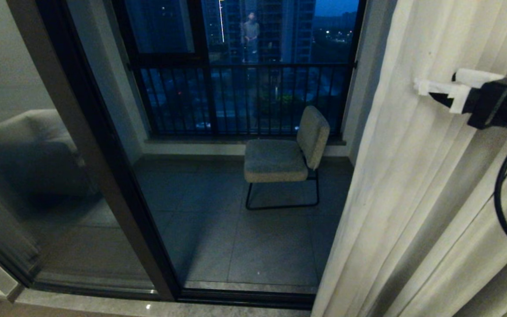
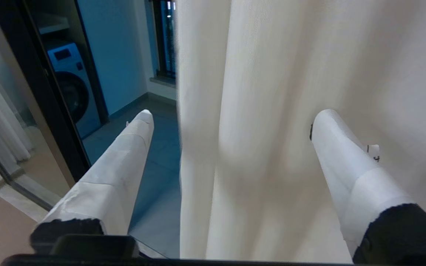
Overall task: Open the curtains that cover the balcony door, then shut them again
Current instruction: Close the inner curtains on both sides
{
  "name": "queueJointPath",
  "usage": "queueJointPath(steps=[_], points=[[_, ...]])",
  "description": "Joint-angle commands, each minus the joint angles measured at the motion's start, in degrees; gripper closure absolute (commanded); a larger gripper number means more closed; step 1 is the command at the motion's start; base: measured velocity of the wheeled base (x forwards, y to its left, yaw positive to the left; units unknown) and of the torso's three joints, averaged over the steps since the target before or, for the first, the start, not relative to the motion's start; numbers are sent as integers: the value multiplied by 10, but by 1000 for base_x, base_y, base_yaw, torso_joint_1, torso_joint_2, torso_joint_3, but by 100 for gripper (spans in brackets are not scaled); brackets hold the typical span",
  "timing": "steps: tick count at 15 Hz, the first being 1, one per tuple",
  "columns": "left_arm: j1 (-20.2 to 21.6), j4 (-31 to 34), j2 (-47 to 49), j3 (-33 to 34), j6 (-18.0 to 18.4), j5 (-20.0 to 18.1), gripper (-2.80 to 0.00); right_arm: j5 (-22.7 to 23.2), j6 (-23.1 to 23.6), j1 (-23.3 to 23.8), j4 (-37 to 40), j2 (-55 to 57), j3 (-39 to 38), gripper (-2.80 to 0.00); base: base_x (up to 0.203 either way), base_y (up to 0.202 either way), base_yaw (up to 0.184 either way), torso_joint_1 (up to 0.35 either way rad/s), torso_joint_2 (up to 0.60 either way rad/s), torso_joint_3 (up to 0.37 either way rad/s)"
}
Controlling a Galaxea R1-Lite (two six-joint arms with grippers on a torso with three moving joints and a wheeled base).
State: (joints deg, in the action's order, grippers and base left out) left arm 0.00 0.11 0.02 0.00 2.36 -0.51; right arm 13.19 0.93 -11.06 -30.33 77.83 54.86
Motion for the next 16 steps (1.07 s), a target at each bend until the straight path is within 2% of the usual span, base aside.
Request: queueJointPath(steps=[1, 5, 9, 13, 14, 16], points=[[0, 0, 0, 0, 0, 0, 0, 1, -2, -2, -4, 54, 26, -280, 0, 0, 0, 0, 0, 0], [0, 0, 0, 0, 0, 0, 0, 1, -23, -4, -9, 132, 103, -280, 0, 0, 0, 0, 0, 0], [0, 0, 0, 0, 0, 1, 0, -3, -18, -1, -21, 206, 190, -280, 0, 0, 0, 0, 0, 0], [0, 1, 0, 0, 0, 0, 0, -6, -17, 1, -77, 233, 199, -280, 0, 0, 0, 0, 0, 0], [0, 0, 0, 0, 0, 1, 0, -7, -16, 3, -78, 234, 199, 0, 0, 0, 0, 0, 0, 0], [0, 0, 0, 0, 0, 0, 0, -7, -16, 4, -78, 237, 200, 0, 0, 0, 0, 0, 0, 0]])
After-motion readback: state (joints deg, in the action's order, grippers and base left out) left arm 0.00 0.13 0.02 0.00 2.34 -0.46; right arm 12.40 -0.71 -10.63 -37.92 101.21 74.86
